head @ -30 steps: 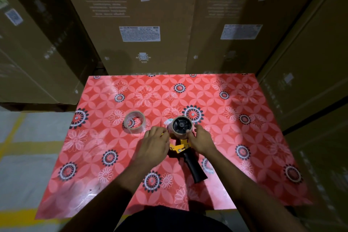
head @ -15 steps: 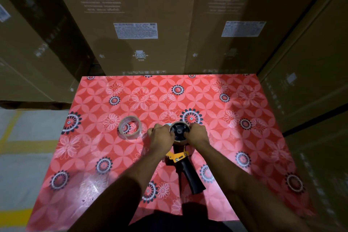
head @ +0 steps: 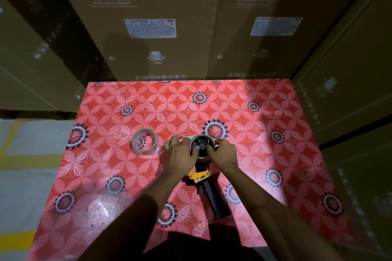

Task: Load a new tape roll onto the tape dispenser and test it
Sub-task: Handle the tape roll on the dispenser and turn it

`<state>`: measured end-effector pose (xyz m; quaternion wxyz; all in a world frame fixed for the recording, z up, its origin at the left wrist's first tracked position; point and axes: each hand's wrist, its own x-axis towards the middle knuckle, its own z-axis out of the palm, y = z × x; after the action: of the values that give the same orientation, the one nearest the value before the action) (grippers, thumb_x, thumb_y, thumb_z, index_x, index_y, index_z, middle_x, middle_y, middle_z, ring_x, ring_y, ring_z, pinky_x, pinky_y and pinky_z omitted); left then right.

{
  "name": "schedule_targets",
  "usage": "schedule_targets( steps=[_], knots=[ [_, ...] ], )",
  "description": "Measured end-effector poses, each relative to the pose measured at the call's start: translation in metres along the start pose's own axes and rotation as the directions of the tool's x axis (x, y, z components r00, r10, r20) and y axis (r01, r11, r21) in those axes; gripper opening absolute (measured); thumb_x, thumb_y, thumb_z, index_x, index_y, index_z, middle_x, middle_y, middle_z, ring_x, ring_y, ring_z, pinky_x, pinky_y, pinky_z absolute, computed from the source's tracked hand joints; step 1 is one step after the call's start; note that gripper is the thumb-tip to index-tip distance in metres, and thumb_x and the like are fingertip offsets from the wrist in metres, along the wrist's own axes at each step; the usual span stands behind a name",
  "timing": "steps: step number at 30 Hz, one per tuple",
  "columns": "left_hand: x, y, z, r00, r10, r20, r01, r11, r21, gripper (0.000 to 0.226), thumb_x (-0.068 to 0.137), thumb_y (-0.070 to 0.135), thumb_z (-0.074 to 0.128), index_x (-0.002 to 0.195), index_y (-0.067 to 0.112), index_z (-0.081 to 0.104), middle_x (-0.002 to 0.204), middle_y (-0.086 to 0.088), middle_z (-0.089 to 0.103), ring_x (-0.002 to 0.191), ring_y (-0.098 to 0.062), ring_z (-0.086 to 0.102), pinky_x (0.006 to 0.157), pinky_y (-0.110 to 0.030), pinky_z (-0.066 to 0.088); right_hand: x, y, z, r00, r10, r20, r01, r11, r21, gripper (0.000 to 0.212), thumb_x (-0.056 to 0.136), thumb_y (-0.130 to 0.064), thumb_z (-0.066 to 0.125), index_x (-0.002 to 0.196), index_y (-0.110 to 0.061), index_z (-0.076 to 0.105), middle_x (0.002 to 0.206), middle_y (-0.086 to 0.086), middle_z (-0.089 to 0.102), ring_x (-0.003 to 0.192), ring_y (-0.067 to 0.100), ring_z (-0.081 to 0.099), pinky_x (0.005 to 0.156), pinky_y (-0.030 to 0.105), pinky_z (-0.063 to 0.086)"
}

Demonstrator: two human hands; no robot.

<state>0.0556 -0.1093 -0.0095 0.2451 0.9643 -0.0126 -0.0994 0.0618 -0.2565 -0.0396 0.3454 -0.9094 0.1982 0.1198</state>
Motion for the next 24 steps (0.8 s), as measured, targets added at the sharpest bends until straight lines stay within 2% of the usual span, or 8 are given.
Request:
schedule_targets(
  steps=[2, 3, 5, 8, 11, 14, 19, 24],
  knots=[
    [-0.003, -0.006, -0.008, 0.992, 0.059, 0.110, -0.068, 0.995, 0.076, 0.044, 0.097, 0.032, 0.053, 0.138, 0.015, 0.049, 0.145, -0.009, 0.046, 0.137, -0.019, 0.017, 0.114, -0.046, 0.018, -0.009, 0.012, -0.002, 0.994, -0.085, 0.064, 0.074, 0.985, 0.154, 0.032, 0.092, -0.021, 0.064, 0.122, -0.009, 0.066, 0.101, 0.009, 0.072, 0.083, 0.018, 0.064, 0.071, 0.017, 0.049],
    [-0.003, -0.010, -0.008, 0.985, 0.072, 0.155, -0.092, 0.988, 0.124, 0.052, 0.094, 0.031, 0.055, 0.143, 0.016, 0.043, 0.148, -0.009, 0.042, 0.139, -0.019, 0.014, 0.116, -0.046, 0.014, -0.014, 0.018, -0.001, 0.986, -0.146, 0.086, 0.127, 0.972, 0.197, 0.038, 0.091, -0.019, 0.065, 0.128, -0.011, 0.062, 0.110, 0.007, 0.069, 0.093, 0.016, 0.060, 0.075, 0.014, 0.045],
    [0.002, -0.018, -0.004, 0.972, 0.089, 0.218, -0.138, 0.965, 0.222, 0.071, 0.089, 0.036, 0.059, 0.150, 0.016, 0.031, 0.149, -0.010, 0.043, 0.144, -0.022, 0.017, 0.118, -0.047, 0.007, -0.020, 0.025, 0.006, 0.964, -0.246, 0.099, 0.225, 0.956, 0.189, 0.058, 0.081, -0.019, 0.070, 0.137, -0.017, 0.054, 0.122, 0.004, 0.058, 0.113, 0.016, 0.048, 0.090, 0.024, 0.046],
    [0.013, -0.022, 0.008, 0.965, 0.104, 0.240, -0.172, 0.944, 0.281, 0.088, 0.081, 0.052, 0.063, 0.153, 0.015, 0.027, 0.135, -0.005, 0.058, 0.141, -0.023, 0.031, 0.116, -0.050, 0.006, -0.021, 0.023, 0.013, 0.962, -0.256, 0.095, 0.234, 0.953, 0.191, 0.079, 0.066, -0.017, 0.068, 0.141, -0.014, 0.044, 0.119, 0.000, 0.045, 0.116, 0.013, 0.035, 0.102, 0.037, 0.044],
    [0.018, -0.023, 0.017, 0.971, 0.119, 0.209, -0.175, 0.945, 0.275, 0.078, 0.071, 0.048, 0.069, 0.140, 0.023, 0.041, 0.111, 0.002, 0.065, 0.123, -0.022, 0.045, 0.110, -0.048, 0.017, -0.018, 0.018, 0.014, 0.972, -0.211, 0.100, 0.188, 0.960, 0.205, 0.089, 0.062, -0.043, 0.076, 0.141, -0.017, 0.045, 0.118, -0.001, 0.044, 0.116, 0.012, 0.034, 0.095, 0.026, 0.038],
    [0.017, -0.021, 0.017, 0.976, 0.121, 0.181, -0.164, 0.955, 0.248, 0.065, 0.068, 0.036, 0.066, 0.130, 0.027, 0.049, 0.098, 0.006, 0.063, 0.107, -0.019, 0.046, 0.100, -0.041, 0.027, -0.012, 0.017, 0.021, 0.984, -0.153, 0.089, 0.134, 0.972, 0.194, 0.108, 0.049, -0.071, 0.074, 0.139, -0.018, 0.045, 0.125, 0.004, 0.046, 0.113, 0.010, 0.037, 0.094, 0.024, 0.038],
    [0.014, -0.016, 0.008, 0.973, 0.102, 0.209, -0.152, 0.960, 0.237, 0.054, 0.075, 0.029, 0.069, 0.125, 0.022, 0.049, 0.095, 0.003, 0.049, 0.104, -0.021, 0.042, 0.091, -0.037, 0.034, -0.003, 0.010, 0.024, 0.989, -0.149, 0.008, 0.147, 0.983, 0.108, 0.097, 0.046, -0.062, 0.089, 0.121, -0.013, 0.051, 0.115, 0.004, 0.050, 0.104, 0.018, 0.048, 0.084, 0.029, 0.046],
    [0.012, -0.008, 0.002, 0.969, 0.099, 0.226, -0.163, 0.944, 0.286, 0.051, 0.084, 0.030, 0.069, 0.127, 0.017, 0.048, 0.110, -0.006, 0.054, 0.110, -0.025, 0.043, 0.083, -0.034, 0.031, 0.000, 0.015, 0.015, 0.971, -0.237, -0.019, 0.238, 0.967, 0.096, 0.077, 0.053, -0.041, 0.088, 0.121, -0.020, 0.061, 0.108, -0.004, 0.066, 0.097, 0.015, 0.063, 0.070, 0.008, 0.038]
  ],
)
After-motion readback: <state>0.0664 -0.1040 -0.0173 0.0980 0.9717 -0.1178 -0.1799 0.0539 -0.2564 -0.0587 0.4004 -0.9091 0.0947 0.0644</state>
